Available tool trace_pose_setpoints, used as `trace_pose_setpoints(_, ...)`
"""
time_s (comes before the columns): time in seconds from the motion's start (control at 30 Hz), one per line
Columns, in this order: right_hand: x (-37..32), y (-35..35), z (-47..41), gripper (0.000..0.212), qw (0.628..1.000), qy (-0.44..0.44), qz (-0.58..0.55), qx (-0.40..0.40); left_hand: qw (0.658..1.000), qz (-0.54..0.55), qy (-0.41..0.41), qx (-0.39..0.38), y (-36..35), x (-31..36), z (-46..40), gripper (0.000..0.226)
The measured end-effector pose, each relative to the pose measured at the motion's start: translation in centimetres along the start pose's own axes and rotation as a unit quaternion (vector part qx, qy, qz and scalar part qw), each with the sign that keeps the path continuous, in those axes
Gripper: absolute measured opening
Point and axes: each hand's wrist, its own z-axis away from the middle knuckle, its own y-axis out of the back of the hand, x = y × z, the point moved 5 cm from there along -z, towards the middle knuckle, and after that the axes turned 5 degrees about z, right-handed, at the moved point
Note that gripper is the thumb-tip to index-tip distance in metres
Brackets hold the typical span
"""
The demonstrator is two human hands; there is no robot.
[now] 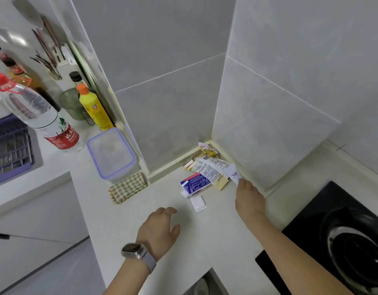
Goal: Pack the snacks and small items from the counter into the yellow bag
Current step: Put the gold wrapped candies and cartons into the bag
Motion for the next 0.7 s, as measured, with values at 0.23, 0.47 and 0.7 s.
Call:
trace_pose_setpoints(0.23,0.5,0.5,-0.8,0.045,1.000,0.006,0.023,-0.003,1.000,0.015,-0.001,-0.013,-0.8,0.2,-0.5,0.044)
trace_pose_setpoints(0.47,1.5,0.7,1.2,0.025,0.981,-0.059,-0.176,-0.048,0.998,0.058,-0.016,-0.007,-1.0,1.2,-0.9,0.041)
trace_pose_setpoints(0.7,-3.8,4.5,6.6,0.031,0.921,0.007,-0.388,-0.033,0.983,0.182,-0.006,0.007,-0.6,3.3,-1.3,0.034)
